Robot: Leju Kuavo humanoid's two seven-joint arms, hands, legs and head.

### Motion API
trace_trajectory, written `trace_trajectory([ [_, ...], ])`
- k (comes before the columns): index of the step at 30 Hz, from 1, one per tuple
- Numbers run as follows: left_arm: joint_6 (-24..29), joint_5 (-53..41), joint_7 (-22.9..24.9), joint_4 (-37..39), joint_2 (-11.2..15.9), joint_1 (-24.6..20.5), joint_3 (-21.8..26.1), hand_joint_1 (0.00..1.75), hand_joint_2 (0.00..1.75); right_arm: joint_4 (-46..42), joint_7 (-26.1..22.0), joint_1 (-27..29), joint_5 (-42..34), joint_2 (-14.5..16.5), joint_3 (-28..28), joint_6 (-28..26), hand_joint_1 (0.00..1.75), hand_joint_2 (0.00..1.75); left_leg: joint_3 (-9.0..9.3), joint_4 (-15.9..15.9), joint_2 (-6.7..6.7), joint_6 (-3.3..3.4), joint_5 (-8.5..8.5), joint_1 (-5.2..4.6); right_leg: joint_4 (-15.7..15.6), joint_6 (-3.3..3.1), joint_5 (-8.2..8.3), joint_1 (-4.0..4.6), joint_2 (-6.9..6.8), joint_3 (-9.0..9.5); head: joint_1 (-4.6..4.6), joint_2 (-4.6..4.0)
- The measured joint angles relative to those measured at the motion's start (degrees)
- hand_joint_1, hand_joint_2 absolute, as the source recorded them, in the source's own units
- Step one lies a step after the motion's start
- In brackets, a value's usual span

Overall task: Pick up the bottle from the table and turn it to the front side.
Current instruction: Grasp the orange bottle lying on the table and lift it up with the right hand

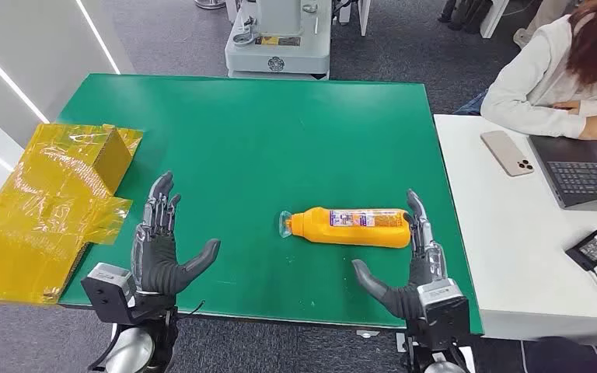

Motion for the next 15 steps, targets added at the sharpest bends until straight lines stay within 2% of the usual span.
trace_trajectory([
  [6, -1.1, 0.5, 0.0, 2.4, 0.1, -2.2, -0.3, 0.0, 1.75, 3.8, 4.2, -5.6, 4.7, -1.8, 0.0, 0.3, 0.0, 1.75, 0.01, 0.0, 0.0, 0.0, 0.0, 0.0, 0.0, 0.0, 0.01, 0.0, 0.01, 0.01, -0.02, 0.0],
  [15, -2.8, 3.4, -0.8, 9.3, 1.1, -7.8, -2.2, 0.0, 1.75, 20.0, 11.8, -21.2, 7.5, -8.5, 3.1, 3.4, 0.0, 1.75, 0.02, 0.0, -0.01, 0.01, 0.08, -0.01, 0.0, 0.01, 0.09, -0.01, 0.0, 0.07, -0.01, 0.0],
])
